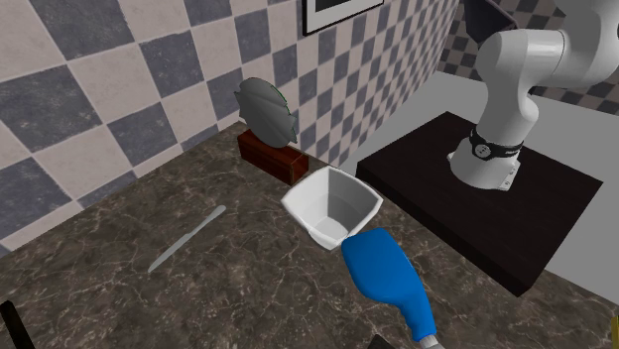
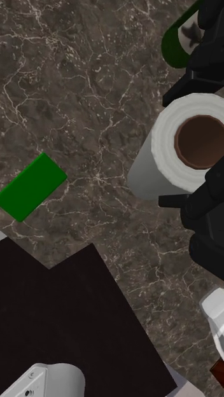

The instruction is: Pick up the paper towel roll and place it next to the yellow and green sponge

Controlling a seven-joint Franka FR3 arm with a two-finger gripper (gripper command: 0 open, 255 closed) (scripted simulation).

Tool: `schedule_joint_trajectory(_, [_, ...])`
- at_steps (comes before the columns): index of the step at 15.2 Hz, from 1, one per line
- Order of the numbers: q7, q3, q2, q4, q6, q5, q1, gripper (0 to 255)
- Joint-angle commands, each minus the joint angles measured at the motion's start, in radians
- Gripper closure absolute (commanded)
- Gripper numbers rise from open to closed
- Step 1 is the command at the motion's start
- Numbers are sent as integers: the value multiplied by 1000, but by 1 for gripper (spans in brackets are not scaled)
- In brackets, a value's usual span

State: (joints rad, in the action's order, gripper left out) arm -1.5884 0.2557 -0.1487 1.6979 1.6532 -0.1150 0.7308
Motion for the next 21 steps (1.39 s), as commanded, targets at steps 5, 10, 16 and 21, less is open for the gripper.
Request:
schedule_joint_trajectory(5, [-9,-1,-15,65,80,-5,0,255])
schedule_joint_trajectory(10, [-16,-2,-30,114,143,-10,0,255])
schedule_joint_trajectory(16, [-26,-4,-54,165,216,-19,0,255])
schedule_joint_trajectory(21, [-36,-6,-80,200,276,-28,1,255])
